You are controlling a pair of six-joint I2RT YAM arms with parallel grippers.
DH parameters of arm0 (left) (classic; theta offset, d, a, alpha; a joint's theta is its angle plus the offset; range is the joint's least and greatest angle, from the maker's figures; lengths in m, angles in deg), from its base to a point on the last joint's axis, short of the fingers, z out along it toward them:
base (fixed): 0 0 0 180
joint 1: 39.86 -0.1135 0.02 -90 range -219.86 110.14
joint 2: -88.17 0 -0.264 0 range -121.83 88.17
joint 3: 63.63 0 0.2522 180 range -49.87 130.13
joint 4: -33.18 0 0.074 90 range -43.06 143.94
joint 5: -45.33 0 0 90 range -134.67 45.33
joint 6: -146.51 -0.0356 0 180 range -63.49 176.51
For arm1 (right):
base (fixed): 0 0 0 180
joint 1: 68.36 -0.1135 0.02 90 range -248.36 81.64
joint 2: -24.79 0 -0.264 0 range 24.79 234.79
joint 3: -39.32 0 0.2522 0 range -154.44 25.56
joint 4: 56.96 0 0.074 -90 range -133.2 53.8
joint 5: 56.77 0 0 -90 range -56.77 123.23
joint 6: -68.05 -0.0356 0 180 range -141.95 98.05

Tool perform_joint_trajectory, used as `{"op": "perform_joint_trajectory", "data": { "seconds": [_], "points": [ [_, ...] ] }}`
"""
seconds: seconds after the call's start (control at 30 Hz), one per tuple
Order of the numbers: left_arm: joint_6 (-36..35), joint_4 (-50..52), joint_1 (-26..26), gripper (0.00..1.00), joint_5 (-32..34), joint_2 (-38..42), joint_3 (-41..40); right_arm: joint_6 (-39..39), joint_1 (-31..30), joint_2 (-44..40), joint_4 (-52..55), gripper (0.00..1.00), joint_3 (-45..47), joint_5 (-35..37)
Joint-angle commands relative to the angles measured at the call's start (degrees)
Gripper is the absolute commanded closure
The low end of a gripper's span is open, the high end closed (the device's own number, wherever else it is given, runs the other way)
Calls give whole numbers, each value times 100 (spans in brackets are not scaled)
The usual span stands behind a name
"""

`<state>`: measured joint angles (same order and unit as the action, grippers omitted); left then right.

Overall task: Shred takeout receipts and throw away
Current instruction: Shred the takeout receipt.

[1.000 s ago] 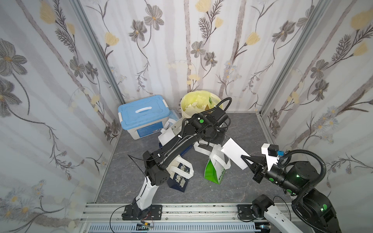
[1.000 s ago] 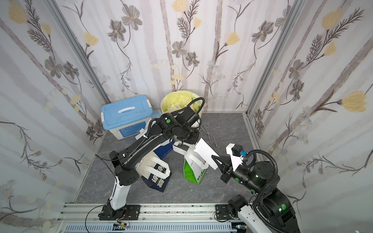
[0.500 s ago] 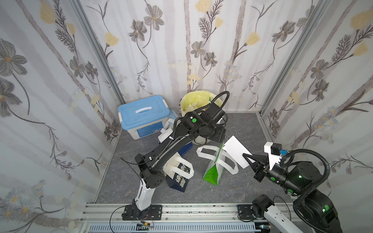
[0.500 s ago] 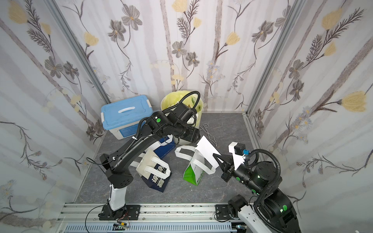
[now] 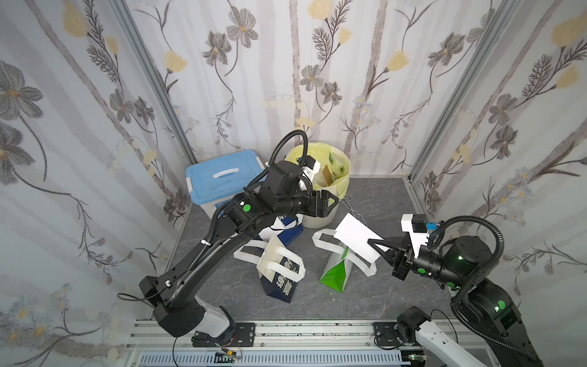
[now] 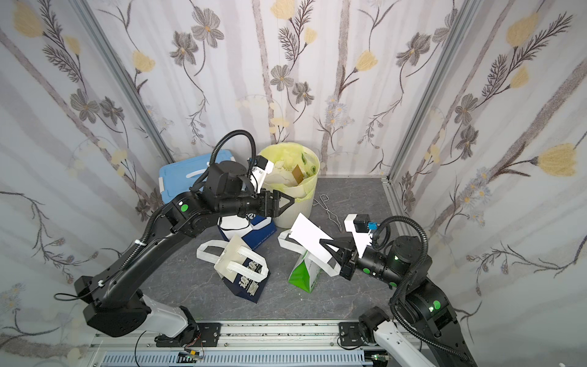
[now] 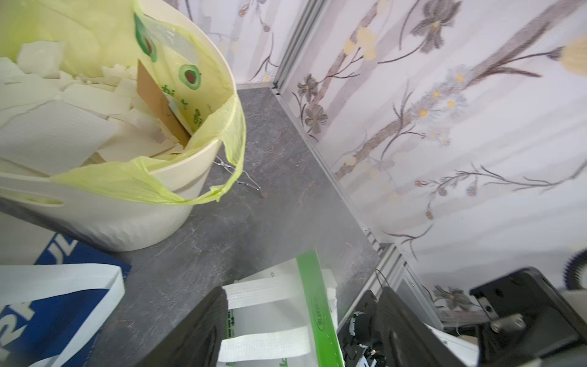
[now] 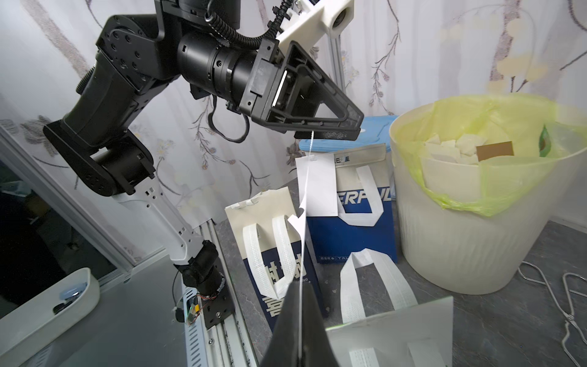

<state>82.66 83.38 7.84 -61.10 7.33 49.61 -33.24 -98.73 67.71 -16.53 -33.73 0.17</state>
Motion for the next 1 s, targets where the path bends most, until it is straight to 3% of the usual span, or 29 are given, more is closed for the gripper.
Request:
{"op": "perform_joint_trajectory", "data": {
  "seconds": [0.0,0.13,0.33,0.97],
  "points": [
    [334,-1540,-54,21,-1098,409,-463,-213,-4,342,-353,100,-205,-826],
    [306,-1598,-51,19,-1748,739,-772,-407,-4,844,-460,100,-518,-1321],
    [310,-1522,-64,23,-2035,1003,-1028,-502,0,1393,-527,100,-906,-1790],
    [562,-1870,-59,100,-2215,918,-1144,-611,-13,1999,-376,100,-1178,-1670]
  ]
}}
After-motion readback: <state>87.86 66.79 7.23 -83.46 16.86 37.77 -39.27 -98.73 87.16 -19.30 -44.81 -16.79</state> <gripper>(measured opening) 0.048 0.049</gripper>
